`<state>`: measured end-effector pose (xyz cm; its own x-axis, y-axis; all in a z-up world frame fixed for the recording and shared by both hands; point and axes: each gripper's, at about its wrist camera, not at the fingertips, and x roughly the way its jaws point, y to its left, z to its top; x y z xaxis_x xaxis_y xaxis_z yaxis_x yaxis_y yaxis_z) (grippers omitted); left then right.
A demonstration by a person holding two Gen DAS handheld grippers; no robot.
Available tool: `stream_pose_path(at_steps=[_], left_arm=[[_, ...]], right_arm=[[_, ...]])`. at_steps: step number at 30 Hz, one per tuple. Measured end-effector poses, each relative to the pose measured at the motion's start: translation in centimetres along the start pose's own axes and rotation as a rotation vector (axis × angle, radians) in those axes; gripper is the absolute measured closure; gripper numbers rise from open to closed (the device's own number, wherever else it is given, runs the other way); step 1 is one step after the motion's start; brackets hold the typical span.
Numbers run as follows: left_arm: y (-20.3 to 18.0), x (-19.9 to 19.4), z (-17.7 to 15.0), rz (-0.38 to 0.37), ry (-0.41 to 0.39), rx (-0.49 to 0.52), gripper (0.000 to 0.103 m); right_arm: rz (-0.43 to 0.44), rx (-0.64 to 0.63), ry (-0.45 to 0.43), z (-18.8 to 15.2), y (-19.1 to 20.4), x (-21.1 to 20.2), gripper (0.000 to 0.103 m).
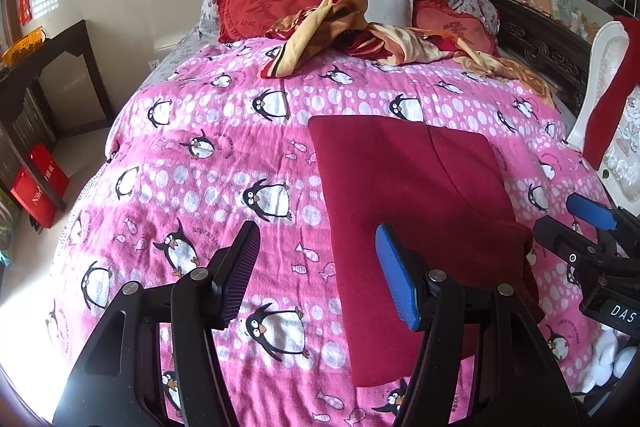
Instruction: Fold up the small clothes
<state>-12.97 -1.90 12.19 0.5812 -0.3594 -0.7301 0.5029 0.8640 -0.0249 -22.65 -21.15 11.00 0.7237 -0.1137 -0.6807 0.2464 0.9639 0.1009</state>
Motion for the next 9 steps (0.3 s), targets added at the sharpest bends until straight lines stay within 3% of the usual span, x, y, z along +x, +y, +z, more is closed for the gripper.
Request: stream_pose_path(at_steps=[9], left_arm=[[0.7,1.0,0.2,0.013,0.0,0.003,0.043]], right_arm=[[-0.003,0.003,0.022,-0.1,-0.5,1.0,0.024]])
